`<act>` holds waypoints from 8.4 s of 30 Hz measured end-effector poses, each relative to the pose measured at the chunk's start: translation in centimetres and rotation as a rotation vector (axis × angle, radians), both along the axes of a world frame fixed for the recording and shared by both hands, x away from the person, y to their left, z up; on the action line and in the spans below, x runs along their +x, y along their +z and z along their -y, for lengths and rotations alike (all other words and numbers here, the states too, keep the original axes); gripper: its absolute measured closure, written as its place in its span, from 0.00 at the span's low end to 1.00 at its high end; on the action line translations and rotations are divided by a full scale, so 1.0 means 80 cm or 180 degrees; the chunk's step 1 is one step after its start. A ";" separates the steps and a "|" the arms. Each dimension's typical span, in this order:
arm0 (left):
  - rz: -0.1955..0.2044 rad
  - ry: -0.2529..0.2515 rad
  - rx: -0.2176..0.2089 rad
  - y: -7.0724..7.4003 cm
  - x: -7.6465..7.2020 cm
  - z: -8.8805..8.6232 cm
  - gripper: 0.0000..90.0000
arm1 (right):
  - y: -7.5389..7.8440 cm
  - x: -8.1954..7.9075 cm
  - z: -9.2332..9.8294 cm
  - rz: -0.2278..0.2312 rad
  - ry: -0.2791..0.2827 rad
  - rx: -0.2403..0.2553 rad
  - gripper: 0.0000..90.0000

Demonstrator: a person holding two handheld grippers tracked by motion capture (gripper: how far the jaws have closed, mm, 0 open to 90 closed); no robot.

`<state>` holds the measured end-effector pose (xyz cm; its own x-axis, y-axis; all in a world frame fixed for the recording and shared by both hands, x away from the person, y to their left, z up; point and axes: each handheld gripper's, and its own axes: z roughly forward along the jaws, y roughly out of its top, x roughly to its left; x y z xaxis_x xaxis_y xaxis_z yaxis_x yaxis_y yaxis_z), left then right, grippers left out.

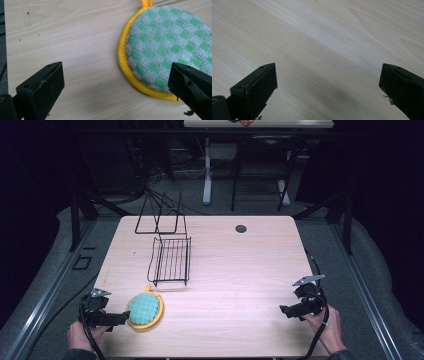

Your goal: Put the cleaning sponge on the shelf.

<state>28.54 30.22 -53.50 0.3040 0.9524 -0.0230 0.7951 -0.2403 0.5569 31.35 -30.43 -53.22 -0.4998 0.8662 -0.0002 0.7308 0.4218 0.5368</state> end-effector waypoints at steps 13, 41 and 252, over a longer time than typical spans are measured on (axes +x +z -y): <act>0.0097 -0.0041 -0.0088 0.004 0.004 0.009 0.08 | 0.002 -0.003 -0.005 -0.0006 0.0072 0.0003 0.04; -0.0108 -0.0287 -0.0060 -0.008 0.051 0.052 0.41 | 0.000 -0.001 -0.009 -0.0039 0.0130 0.0028 0.07; 0.1319 -0.0173 -0.0499 0.085 0.122 0.096 0.97 | -0.004 -0.001 -0.011 -0.0139 0.0248 -0.0058 0.11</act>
